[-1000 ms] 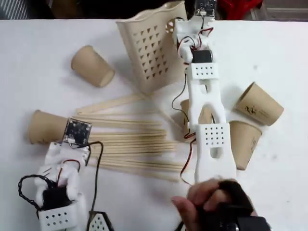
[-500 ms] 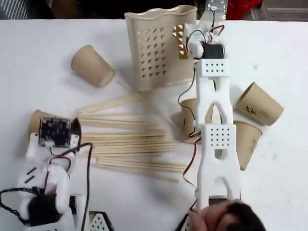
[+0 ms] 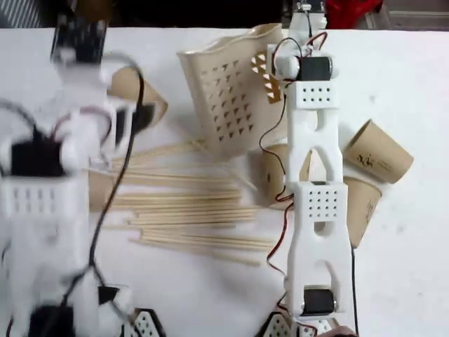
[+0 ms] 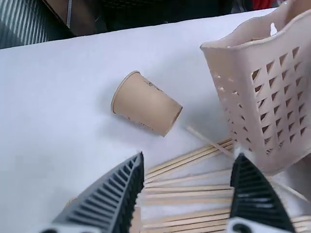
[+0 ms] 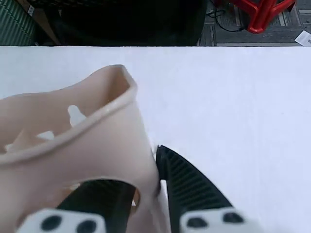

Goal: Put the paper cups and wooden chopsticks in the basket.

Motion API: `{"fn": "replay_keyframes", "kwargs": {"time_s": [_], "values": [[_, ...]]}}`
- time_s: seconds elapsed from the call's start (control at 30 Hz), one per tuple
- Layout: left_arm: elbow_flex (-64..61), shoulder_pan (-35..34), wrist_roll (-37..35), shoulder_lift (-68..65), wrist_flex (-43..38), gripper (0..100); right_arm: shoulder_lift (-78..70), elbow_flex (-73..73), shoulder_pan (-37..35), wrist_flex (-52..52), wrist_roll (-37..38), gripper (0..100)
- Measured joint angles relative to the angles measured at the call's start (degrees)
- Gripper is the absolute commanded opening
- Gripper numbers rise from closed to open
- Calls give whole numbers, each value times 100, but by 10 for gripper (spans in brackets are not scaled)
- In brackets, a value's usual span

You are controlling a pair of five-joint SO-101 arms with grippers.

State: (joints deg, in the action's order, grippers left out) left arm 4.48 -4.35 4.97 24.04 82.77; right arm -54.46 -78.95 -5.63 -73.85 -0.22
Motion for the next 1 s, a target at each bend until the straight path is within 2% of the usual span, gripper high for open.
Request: {"fn": "replay_keyframes", "kwargs": {"time_s": [0.3, 0.5, 0.7, 1.0], "values": [[4615, 290, -431, -3560, 1741, 298, 62, 0, -70, -598, 352, 17], [6840, 378, -1055, -5002, 1881, 295, 62, 0, -114, -598, 360, 17], [7279, 387, -1855, -6004, 1204, 294, 62, -9, -132, -510, 334, 17], [7279, 343, -2426, -6901, 396, 293, 26, -589, -167, -554, 281, 17]]}}
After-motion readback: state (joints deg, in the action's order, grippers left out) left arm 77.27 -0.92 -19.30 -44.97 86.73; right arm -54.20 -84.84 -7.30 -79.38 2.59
